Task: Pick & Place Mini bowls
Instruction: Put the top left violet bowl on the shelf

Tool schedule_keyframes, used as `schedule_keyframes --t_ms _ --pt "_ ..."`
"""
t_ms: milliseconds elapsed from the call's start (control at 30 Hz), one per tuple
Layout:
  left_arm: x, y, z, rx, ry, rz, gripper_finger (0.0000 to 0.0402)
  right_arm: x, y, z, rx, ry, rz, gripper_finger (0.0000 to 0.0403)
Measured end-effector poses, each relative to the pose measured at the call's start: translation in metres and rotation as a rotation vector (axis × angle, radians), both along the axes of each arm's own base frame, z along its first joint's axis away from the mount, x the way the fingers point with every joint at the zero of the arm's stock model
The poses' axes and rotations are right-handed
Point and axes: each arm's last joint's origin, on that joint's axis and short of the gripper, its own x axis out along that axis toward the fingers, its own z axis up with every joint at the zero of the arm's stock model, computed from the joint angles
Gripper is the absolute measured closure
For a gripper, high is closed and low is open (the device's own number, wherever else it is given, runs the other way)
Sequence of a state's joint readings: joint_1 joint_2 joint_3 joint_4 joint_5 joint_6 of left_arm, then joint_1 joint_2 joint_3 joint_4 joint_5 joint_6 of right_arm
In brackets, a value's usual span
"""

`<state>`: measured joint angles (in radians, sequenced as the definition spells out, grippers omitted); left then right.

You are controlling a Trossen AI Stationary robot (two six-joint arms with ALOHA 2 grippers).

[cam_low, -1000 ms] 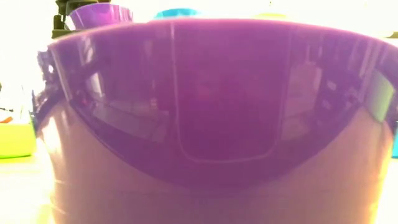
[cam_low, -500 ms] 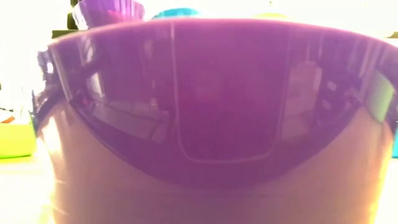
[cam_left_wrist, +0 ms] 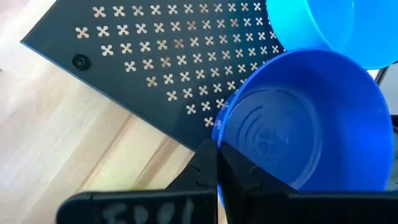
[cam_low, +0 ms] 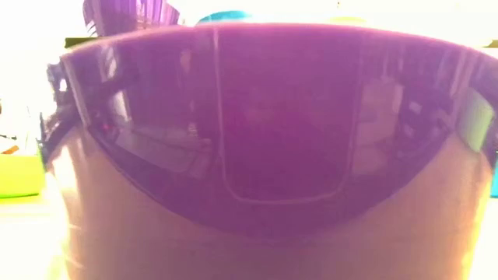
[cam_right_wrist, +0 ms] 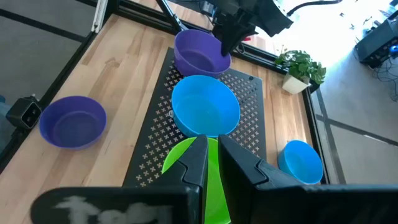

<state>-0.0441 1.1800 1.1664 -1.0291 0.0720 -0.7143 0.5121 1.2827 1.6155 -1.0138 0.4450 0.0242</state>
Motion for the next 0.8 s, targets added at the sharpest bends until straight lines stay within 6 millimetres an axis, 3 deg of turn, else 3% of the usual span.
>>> schedule_keyframes --t_ms 800 --pt "0.0020 0.0000 0.0016 0.014 -0.032 -0.023 0.0387 0.0000 0.0000 0.0000 0.001 0.000 -0.001 0.0369"
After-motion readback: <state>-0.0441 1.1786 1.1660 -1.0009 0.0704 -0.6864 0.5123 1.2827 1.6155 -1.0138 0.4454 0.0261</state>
